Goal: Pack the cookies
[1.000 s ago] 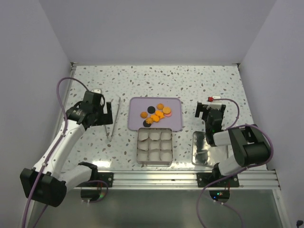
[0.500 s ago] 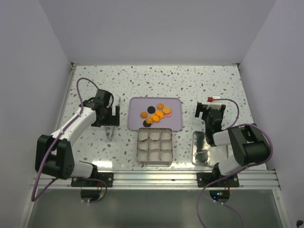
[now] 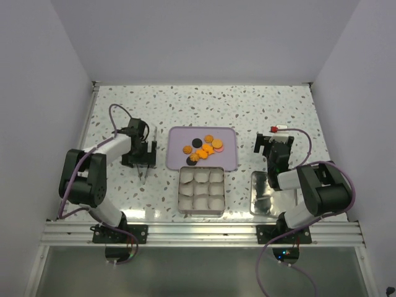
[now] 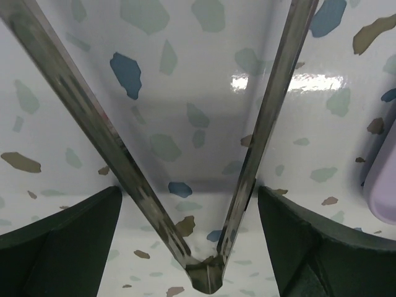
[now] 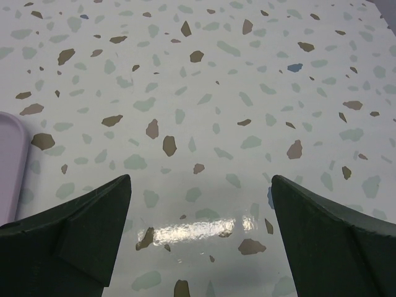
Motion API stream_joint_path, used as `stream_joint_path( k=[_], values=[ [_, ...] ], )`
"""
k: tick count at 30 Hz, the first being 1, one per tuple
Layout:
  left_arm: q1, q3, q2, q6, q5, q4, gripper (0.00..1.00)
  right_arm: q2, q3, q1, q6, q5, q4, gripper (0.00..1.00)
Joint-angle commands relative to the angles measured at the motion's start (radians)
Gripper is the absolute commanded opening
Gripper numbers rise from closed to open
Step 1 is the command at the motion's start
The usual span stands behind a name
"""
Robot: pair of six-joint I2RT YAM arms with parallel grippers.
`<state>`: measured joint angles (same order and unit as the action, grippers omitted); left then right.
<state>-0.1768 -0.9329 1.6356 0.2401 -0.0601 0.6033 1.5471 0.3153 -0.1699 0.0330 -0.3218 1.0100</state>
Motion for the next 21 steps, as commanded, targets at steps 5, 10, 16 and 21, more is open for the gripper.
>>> stream_joint_path(
  k=[5,10,16,21],
  values=[
    [0.008,0.025,0.075,-0.05,0.052,-0.108,0.87,-0.004,0.019,0.001,-0.004,-0.011,0.038,0.99],
    [0.02,0.0,0.093,-0.042,0.055,-0.097,0.53,-0.024,0.018,0.0,-0.012,-0.014,0.035,0.99],
    [0.025,-0.072,0.017,-0.024,0.045,0.01,0.5,-0.228,0.113,-0.019,-0.027,0.004,-0.266,0.99],
    [0.025,-0.153,-0.111,-0.004,0.029,0.163,0.5,-0.45,0.281,-0.031,-0.044,0.007,-0.656,0.99]
  ],
)
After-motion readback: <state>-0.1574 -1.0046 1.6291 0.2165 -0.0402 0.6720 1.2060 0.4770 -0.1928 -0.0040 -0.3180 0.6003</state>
